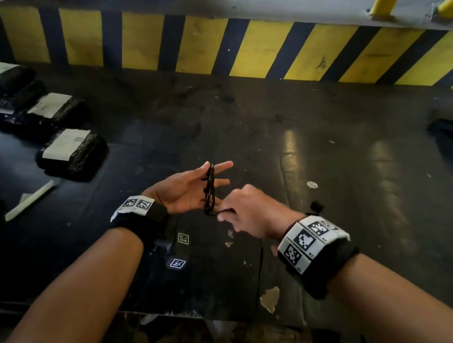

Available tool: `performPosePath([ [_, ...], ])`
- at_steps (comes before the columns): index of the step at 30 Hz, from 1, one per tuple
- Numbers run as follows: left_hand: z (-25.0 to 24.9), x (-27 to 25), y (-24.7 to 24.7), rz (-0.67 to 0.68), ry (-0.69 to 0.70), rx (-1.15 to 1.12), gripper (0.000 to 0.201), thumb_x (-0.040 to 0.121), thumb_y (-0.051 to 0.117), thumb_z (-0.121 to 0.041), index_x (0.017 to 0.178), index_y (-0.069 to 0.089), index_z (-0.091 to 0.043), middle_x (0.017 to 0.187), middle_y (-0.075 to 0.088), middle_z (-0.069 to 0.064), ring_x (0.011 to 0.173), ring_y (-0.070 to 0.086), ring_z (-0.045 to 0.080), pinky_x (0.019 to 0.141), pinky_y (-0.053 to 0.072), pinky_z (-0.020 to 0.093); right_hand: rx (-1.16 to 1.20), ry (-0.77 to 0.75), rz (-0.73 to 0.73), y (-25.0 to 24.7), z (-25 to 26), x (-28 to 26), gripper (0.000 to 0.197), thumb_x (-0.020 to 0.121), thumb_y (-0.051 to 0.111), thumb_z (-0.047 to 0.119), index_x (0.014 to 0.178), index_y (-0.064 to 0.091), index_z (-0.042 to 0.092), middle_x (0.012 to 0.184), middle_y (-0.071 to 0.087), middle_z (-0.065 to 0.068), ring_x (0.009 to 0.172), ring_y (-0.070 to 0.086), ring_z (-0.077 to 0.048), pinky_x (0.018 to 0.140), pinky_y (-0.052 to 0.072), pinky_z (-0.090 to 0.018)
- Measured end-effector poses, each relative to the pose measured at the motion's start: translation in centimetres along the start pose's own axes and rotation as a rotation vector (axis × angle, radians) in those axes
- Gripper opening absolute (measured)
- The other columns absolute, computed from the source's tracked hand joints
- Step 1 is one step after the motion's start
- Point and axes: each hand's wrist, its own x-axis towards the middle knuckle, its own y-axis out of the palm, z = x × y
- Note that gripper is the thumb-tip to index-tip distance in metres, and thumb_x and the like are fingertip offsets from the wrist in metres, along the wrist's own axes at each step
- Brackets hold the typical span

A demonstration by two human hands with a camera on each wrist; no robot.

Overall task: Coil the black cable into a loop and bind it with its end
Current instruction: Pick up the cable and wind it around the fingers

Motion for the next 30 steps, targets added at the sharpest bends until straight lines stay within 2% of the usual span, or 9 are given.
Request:
performPosePath([
  [3, 1.0, -0.1, -0.2, -0.018, -0.074, 0.066, 0.053, 0.100, 0.044, -0.047, 0.147, 0.050, -0.023, 0.153, 0.045, 0.018, 0.127, 0.055, 0.043, 0.111, 0.037, 0.064, -0.122, -0.003, -0.054, -3.4, 1.4, -0.1, 0.023, 0.097, 0.061, 0.024, 0.075, 0.068, 0.020, 0.069, 0.067, 0.003, 0.060, 0.067, -0.014, 0.069, 0.062, -0.045],
  [5, 1.7, -0.1, -0.6, -0.022, -0.115, 0.081, 0.053, 0.100, 0.046, -0.045, 0.148, 0.048, -0.023, 0.159, 0.038, 0.016, 0.130, 0.052, 0.048, 0.113, 0.031, 0.067, -0.206, -0.020, -0.102, -5.5, 2.6, -0.1, 0.016, 0.094, 0.064, 0.023, 0.081, 0.072, 0.022, 0.068, 0.062, 0.005, 0.062, 0.066, -0.015, 0.067, 0.062, -0.042],
  [8, 2.3, -0.5, -0.2, 0.026, -0.166, 0.092, 0.056, 0.099, 0.049, -0.046, 0.152, 0.044, -0.030, 0.166, 0.023, 0.012, 0.130, 0.052, 0.051, 0.111, 0.038, 0.063, -0.277, -0.035, -0.160, -7.7, 3.4, 0.3, 0.011, 0.091, 0.068, 0.020, 0.087, 0.078, 0.022, 0.068, 0.062, 0.008, 0.065, 0.067, -0.015, 0.065, 0.058, -0.033],
  [14, 2.6, -1.9, 1.1, 0.150, -0.158, 0.066, 0.059, 0.096, 0.054, -0.048, 0.151, 0.046, -0.030, 0.165, 0.028, 0.012, 0.131, 0.051, 0.050, 0.110, 0.040, 0.061, -0.266, -0.060, -0.210, -9.0, 2.8, 2.8, 0.008, 0.088, 0.075, 0.024, 0.081, 0.080, 0.021, 0.060, 0.067, 0.005, 0.061, 0.069, -0.013, 0.070, 0.062, -0.036],
  [20, 2.8, -3.5, 1.0, 0.190, -0.079, -0.077, 0.062, 0.095, 0.060, -0.048, 0.152, 0.044, -0.026, 0.161, 0.037, 0.016, 0.134, 0.045, 0.052, 0.114, 0.030, 0.065, -0.181, -0.098, -0.221, -8.1, 0.9, 4.7, 0.012, 0.088, 0.077, 0.032, 0.084, 0.081, 0.021, 0.064, 0.073, 0.004, 0.063, 0.072, -0.010, 0.069, 0.062, -0.034],
  [25, 2.5, -4.7, 1.5, 0.329, -0.017, -0.062, 0.052, 0.100, 0.050, -0.046, 0.146, 0.051, -0.023, 0.163, 0.029, 0.021, 0.139, 0.027, 0.058, 0.113, 0.029, 0.066, 0.068, -0.092, -0.305, -5.5, -2.0, 4.8, 0.009, 0.085, 0.081, 0.030, 0.091, 0.085, 0.024, 0.076, 0.078, 0.008, 0.067, 0.070, 0.000, 0.063, 0.048, -0.012],
  [27, 1.8, -5.2, 2.0, 0.381, 0.035, -0.107, 0.050, 0.100, 0.049, -0.045, 0.145, 0.052, -0.021, 0.164, 0.022, 0.024, 0.140, 0.024, 0.060, 0.111, 0.031, 0.066, 0.275, -0.023, -0.314, -3.7, -3.1, 4.2, 0.013, 0.089, 0.076, 0.022, 0.099, 0.083, 0.018, 0.088, 0.080, 0.005, 0.074, 0.070, 0.002, 0.067, 0.053, -0.015],
  [28, 1.2, -5.3, 2.4, 0.404, 0.065, -0.114, 0.050, 0.100, 0.050, -0.045, 0.144, 0.053, -0.022, 0.165, 0.019, 0.025, 0.140, 0.026, 0.060, 0.111, 0.033, 0.065, 0.351, 0.022, -0.284, -2.6, -3.7, 3.7, 0.015, 0.092, 0.073, 0.018, 0.103, 0.082, 0.015, 0.093, 0.080, 0.001, 0.078, 0.071, -0.003, 0.069, 0.056, -0.018],
  [30, 0.1, -5.2, 3.0, 0.445, 0.148, -0.113, 0.048, 0.100, 0.048, -0.046, 0.143, 0.054, -0.024, 0.166, 0.013, 0.025, 0.141, 0.025, 0.058, 0.110, 0.034, 0.065, 0.357, 0.060, -0.210, 0.5, -4.8, 3.1, 0.012, 0.094, 0.071, 0.022, 0.098, 0.082, 0.019, 0.091, 0.078, 0.002, 0.079, 0.069, -0.002, 0.070, 0.054, -0.017],
])
